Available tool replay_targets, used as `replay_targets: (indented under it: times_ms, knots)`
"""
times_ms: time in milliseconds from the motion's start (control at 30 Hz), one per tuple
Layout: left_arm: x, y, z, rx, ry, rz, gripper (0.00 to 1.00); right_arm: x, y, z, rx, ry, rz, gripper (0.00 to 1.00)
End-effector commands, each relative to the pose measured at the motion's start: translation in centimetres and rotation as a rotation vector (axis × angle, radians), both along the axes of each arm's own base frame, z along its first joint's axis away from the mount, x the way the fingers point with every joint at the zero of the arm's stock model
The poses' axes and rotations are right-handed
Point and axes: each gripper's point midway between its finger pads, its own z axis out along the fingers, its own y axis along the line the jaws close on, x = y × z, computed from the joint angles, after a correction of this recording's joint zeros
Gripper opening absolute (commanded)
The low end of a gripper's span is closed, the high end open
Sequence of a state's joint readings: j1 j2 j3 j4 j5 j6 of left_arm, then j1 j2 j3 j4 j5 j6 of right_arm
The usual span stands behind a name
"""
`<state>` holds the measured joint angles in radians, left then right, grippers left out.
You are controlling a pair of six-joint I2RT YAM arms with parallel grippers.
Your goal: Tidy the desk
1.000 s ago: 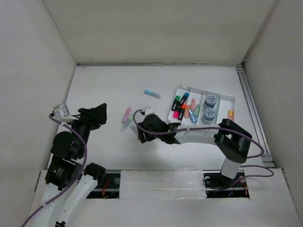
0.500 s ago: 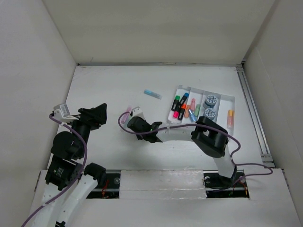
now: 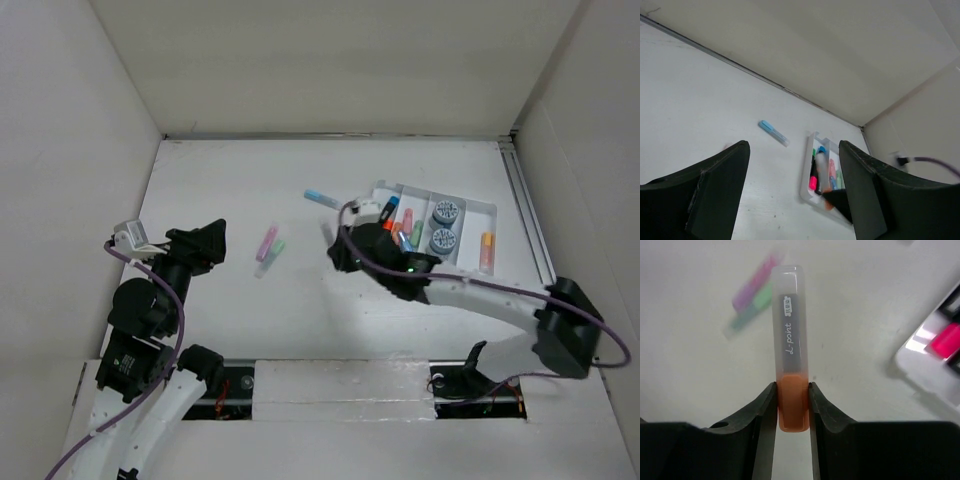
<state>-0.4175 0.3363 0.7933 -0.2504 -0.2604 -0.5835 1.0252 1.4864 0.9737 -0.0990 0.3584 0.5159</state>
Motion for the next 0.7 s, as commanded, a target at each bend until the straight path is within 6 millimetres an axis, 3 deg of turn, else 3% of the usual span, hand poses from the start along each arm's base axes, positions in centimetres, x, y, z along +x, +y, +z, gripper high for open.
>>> replay_targets:
  times_ms: [0, 33, 67, 100, 133, 167, 200, 233, 267, 300, 333, 400, 433, 467, 567, 600, 633, 667]
  knots:
    - [-0.1, -0.3, 1.2, -0.005, -0.052, -0.018, 0.68, 4.3, -4.5, 7.3, 0.349, -0.115, -0.224, 0.01]
    - [-0.1, -0.3, 1.2, -0.007, -0.053, -0.016, 0.68, 4.7, -6.7, 10.8, 0.472, -0.177, -0.271, 0.02]
    - [-0.1, -0.3, 1.2, -0.007, -0.053, -0.019, 0.68, 6.3, -10.0, 11.7, 0.540, -0.198, -0.368, 0.04]
    - [-0.1, -0.3, 1.2, -0.004, -0.051, -0.019, 0.68, 6.5, -11.7, 12.4, 0.594, -0.211, -0.397, 0.04]
    - [0.0, -0.3, 1.2, -0.006, -0.050, -0.018, 0.68, 6.7, -13.9, 11.7, 0.620, -0.215, -0.453, 0.06]
    - [-0.1, -0.4, 1.2, -0.004, -0.051, -0.021, 0.68, 6.4, -16.1, 13.6, 0.706, -0.249, -0.500, 0.07]
    - [0.0, -0.4, 1.1, -0.005, -0.049, -0.019, 0.68, 7.4, -19.5, 13.8, 0.730, -0.280, -0.585, 0.08]
    - [0.0, -0.4, 1.2, -0.005, -0.049, -0.021, 0.68, 7.5, -21.4, 13.0, 0.731, -0.282, -0.635, 0.08]
    - [0.1, -0.5, 1.1, -0.003, -0.047, -0.024, 0.68, 7.3, -23.2, 13.6, 0.769, -0.301, -0.676, 0.08]
    - [0.1, -0.5, 1.1, -0.003, -0.047, -0.024, 0.68, 7.5, -24.1, 13.2, 0.770, -0.296, -0.684, 0.08]
    - [0.1, -0.5, 1.0, -0.003, -0.045, -0.023, 0.68, 8.1, -27.1, 12.1, 0.744, -0.303, -0.766, 0.08]
    - [0.2, -0.5, 1.0, -0.001, -0.042, -0.019, 0.68, 8.8, -28.8, 9.7, 0.712, -0.233, -0.800, 0.08]
    - [0.2, -0.5, 1.1, -0.002, -0.042, -0.019, 0.68, 9.3, -31.5, 8.8, 0.704, -0.225, -0.865, 0.07]
    - [0.2, -0.5, 1.0, -0.002, -0.042, -0.021, 0.68, 9.3, -31.1, 7.5, 0.716, -0.162, -0.820, 0.07]
    - [0.3, -0.5, 1.0, -0.001, -0.041, -0.023, 0.68, 9.7, -34.3, 4.7, 0.740, -0.097, -0.872, 0.05]
    - [0.3, -0.6, 0.9, -0.001, -0.039, -0.023, 0.68, 9.7, -35.3, 4.2, 0.760, -0.080, -0.867, 0.05]
    - [0.3, -0.5, 0.9, 0.002, -0.038, -0.022, 0.68, 9.6, -34.7, 3.7, 0.770, -0.049, -0.844, 0.05]
    - [0.3, -0.5, 0.9, 0.001, -0.040, -0.022, 0.68, 9.4, -35.4, 3.5, 0.800, -0.032, -0.839, 0.05]
